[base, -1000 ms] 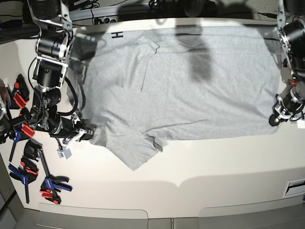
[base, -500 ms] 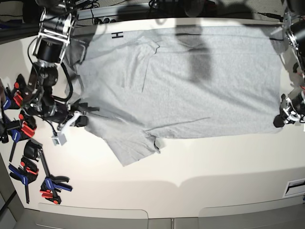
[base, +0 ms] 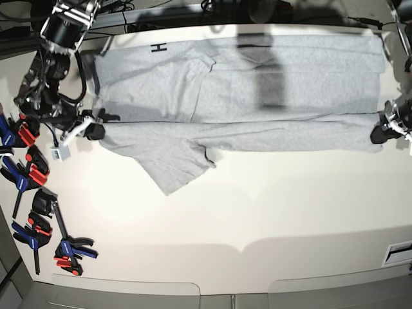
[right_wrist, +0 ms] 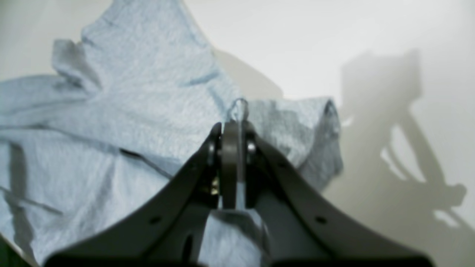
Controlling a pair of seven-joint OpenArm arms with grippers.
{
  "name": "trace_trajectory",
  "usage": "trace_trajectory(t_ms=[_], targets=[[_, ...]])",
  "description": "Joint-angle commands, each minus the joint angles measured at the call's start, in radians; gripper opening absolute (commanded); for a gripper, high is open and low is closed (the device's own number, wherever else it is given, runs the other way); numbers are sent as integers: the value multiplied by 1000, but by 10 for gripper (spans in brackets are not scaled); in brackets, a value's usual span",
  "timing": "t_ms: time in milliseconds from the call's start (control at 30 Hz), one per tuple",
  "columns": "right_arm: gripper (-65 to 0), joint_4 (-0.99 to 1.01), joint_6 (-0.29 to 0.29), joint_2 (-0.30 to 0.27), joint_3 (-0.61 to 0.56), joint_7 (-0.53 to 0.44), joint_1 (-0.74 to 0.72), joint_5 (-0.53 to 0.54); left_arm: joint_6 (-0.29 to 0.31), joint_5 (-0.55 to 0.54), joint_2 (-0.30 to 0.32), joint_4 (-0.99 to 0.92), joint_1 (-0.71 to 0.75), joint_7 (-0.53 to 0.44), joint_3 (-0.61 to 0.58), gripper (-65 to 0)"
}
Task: Fold the T-shirt properly
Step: 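Fold the grasped side edge over the shirt with both grippers, then open the right gripper and lift it off the folded edge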
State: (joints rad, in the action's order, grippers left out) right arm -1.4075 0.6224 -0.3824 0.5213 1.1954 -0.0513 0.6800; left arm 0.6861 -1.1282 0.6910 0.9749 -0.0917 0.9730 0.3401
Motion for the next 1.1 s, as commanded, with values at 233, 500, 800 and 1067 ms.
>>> trace_trajectory(t_ms=[233, 500, 800, 1067], targets=[[-650, -63, 6, -20, 55, -9, 55, 12, 12, -25, 30, 154, 117, 8, 95, -650], [-650, -63, 6, -12, 56, 15, 55, -10, 12, -25, 29, 208, 240, 40, 183, -650], [-650, -62, 5, 38, 55, 9, 55, -52, 12, -21, 18, 208, 274, 29, 183, -650], [-435, -64, -2, 24, 55, -28, 51, -51, 12, 11, 23, 208, 274, 30, 183, -473]])
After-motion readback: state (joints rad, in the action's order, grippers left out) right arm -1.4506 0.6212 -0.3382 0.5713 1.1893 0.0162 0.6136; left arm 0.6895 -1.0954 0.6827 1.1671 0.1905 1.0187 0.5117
